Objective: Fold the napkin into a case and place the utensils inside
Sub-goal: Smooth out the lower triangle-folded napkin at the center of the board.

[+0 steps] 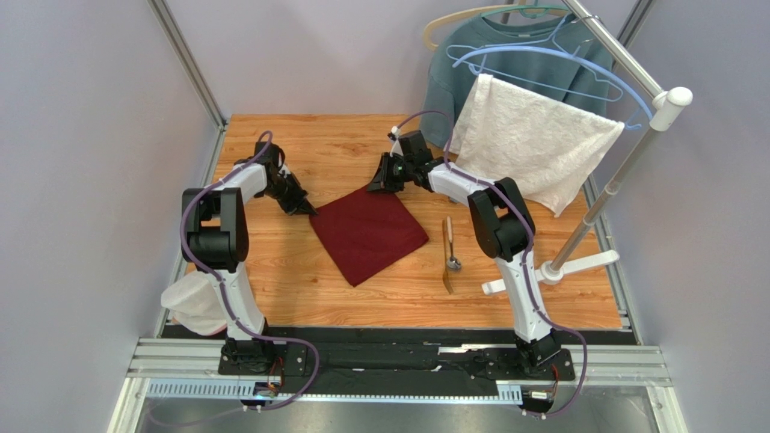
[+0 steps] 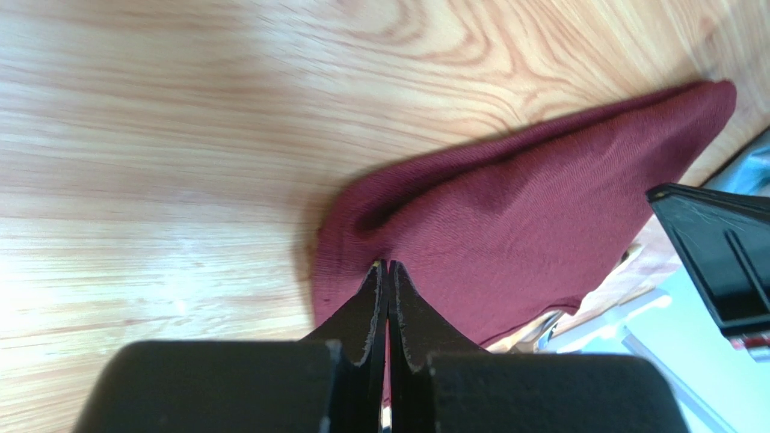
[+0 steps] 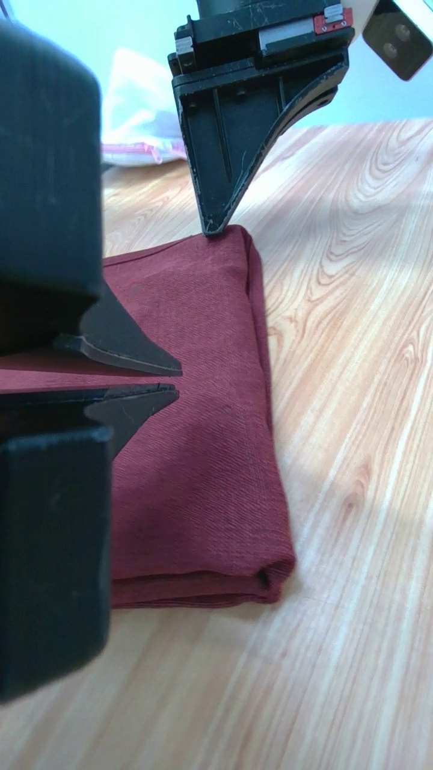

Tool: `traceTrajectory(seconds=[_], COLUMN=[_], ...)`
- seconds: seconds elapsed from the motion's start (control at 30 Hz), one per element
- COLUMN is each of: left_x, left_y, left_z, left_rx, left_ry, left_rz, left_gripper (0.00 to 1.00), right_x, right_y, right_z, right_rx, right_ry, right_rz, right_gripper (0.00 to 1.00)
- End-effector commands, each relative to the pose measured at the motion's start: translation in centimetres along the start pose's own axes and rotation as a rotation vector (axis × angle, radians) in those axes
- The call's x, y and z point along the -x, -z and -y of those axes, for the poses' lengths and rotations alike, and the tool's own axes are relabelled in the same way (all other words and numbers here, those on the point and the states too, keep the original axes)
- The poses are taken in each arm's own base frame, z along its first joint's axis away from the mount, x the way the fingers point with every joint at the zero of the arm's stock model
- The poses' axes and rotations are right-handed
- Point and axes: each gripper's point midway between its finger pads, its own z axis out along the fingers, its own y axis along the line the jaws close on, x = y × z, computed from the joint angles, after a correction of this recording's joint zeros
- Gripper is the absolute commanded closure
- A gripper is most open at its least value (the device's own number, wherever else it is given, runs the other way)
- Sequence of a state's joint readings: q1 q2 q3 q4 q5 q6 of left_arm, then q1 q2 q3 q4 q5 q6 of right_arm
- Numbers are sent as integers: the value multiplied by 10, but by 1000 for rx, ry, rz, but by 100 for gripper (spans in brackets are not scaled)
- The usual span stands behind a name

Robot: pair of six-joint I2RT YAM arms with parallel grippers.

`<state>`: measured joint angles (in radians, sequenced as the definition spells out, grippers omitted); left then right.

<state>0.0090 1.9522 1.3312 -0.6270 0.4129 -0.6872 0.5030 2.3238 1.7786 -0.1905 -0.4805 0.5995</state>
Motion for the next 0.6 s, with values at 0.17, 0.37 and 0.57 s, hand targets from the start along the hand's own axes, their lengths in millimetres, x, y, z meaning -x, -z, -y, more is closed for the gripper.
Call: traceTrajectory(seconds=[0.17,0.37,0.57], left_x=[20,25,29], left_y=[1,-3,21], left_z=[-18,-25,-14], left_rx=[77,137,110], left_ry=[25,38,-25], left_rz=[21,-6,66], left_gripper=[100,100,91], right_x=[50,48,54], right_y=[-9,-17,16], right_z=[17,40,21], right_rx=[123,86,-7], right_ry=[-94,-166,-57], right_rz=[100,41,5], right_gripper=[92,91,85])
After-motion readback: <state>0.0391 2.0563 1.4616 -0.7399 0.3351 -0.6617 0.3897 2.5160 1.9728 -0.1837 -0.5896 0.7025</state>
